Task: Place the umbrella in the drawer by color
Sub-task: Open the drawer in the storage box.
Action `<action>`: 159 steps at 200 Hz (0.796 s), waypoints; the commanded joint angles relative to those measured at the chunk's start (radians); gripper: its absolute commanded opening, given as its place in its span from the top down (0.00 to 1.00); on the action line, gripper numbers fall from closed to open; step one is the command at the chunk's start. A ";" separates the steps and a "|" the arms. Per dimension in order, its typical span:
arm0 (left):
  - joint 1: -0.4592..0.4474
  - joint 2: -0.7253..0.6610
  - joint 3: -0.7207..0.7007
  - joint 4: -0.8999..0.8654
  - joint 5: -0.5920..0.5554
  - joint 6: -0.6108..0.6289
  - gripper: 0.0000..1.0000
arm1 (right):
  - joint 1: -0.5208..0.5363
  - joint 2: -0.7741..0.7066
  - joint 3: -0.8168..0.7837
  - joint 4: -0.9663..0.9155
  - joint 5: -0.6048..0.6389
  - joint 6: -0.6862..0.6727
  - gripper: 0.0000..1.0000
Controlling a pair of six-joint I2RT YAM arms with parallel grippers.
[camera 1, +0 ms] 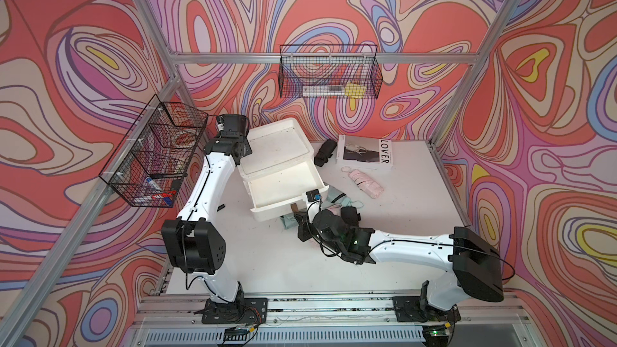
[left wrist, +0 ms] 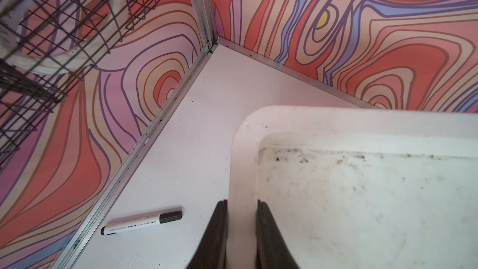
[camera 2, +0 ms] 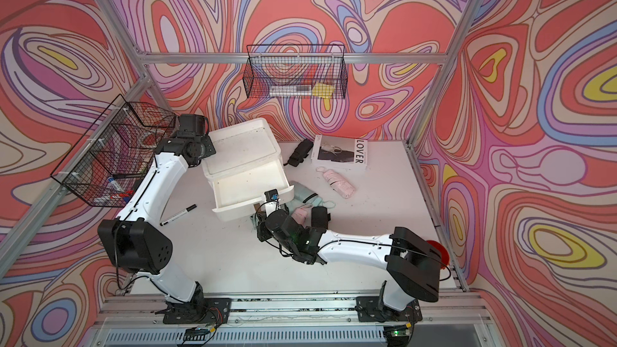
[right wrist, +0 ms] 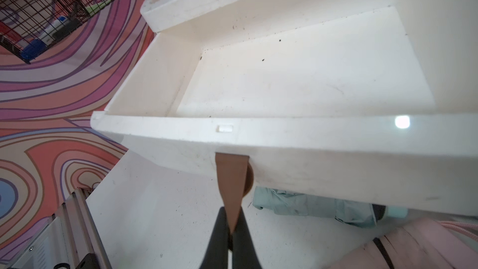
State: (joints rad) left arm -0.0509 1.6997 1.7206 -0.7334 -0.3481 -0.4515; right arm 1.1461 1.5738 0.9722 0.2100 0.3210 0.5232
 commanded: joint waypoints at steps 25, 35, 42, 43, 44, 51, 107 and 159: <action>0.034 0.073 -0.044 0.004 0.094 -0.083 1.00 | 0.024 0.012 0.006 -0.181 0.000 -0.015 0.70; 0.036 0.062 -0.052 0.014 0.117 -0.085 1.00 | 0.024 0.012 0.024 -0.222 0.008 -0.026 0.61; 0.036 0.055 -0.059 0.024 0.133 -0.085 1.00 | 0.024 0.009 0.030 -0.247 0.018 -0.031 0.57; 0.037 0.054 -0.060 0.025 0.135 -0.085 0.99 | 0.024 0.008 0.032 -0.251 0.018 -0.032 0.57; 0.037 0.053 -0.060 0.026 0.136 -0.084 0.99 | 0.024 0.007 0.032 -0.254 0.019 -0.032 0.56; 0.038 0.047 -0.067 0.034 0.146 -0.085 0.97 | 0.024 -0.002 0.033 -0.275 0.029 -0.036 0.53; 0.077 0.036 -0.081 0.050 0.167 -0.070 0.81 | 0.023 -0.125 -0.026 -0.412 0.116 0.020 0.28; 0.101 -0.058 -0.142 0.137 0.369 -0.023 0.61 | -0.094 -0.206 -0.111 -0.456 0.077 0.102 0.19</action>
State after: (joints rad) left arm 0.0372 1.6772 1.6226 -0.5915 -0.1223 -0.4755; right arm 1.1202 1.3945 0.9085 -0.2008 0.4294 0.5663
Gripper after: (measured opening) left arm 0.331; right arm 0.807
